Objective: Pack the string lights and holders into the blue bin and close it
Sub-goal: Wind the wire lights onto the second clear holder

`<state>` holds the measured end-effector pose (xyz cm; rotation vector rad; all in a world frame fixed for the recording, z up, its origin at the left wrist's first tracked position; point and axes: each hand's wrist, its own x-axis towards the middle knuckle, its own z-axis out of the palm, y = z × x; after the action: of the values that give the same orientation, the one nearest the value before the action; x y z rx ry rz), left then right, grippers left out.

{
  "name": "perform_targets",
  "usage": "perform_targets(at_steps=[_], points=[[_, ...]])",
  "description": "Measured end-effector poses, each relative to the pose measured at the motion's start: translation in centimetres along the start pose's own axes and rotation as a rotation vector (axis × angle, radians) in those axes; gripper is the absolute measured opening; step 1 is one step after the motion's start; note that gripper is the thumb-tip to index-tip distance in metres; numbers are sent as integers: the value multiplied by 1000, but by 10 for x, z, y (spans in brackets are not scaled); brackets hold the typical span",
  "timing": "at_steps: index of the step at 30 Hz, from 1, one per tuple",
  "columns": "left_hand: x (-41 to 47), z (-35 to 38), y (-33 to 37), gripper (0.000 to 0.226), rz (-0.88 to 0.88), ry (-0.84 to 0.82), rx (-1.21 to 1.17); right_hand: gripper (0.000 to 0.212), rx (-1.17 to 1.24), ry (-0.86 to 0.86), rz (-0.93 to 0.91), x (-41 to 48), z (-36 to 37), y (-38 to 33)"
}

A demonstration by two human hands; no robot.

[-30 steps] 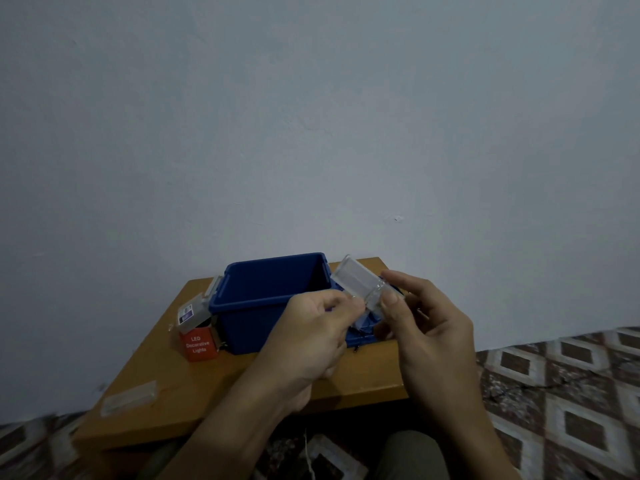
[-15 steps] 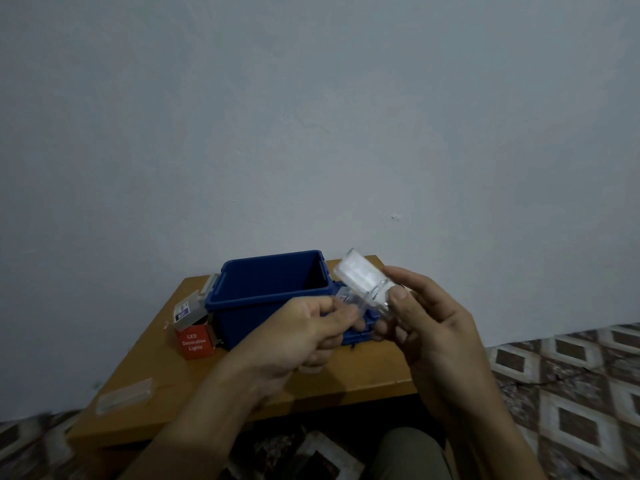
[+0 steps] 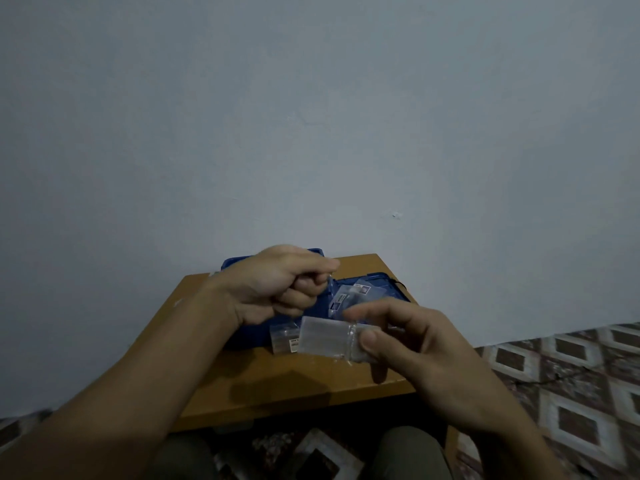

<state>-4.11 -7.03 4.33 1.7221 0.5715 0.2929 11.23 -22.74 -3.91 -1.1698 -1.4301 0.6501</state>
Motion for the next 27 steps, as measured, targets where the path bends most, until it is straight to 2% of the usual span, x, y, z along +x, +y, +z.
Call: perform_targets(at_steps=[5,8,11,16,22,24,27], points=[[-14,17,18,29,90,88,209,19,-137,132,5,3,6,4],[-26,30,21,23,181,183,357,17,-276,281,-31,6,8,10],[-38,43,8,19,262,259,408,17,-310,431,-78,8,9,11],[-42,61,-23,19,284,299,237,15,-245,548,-145,8,10,10],[-38,70,-38,18,253,362,75,17,-188,588,-171,9,16,9],[-35,71,-39,18,199,348,-74,16,-151,601,-190,9,18,8],[-34,72,-37,20,183,286,-159,18,-35,586,-193,9,19,7]])
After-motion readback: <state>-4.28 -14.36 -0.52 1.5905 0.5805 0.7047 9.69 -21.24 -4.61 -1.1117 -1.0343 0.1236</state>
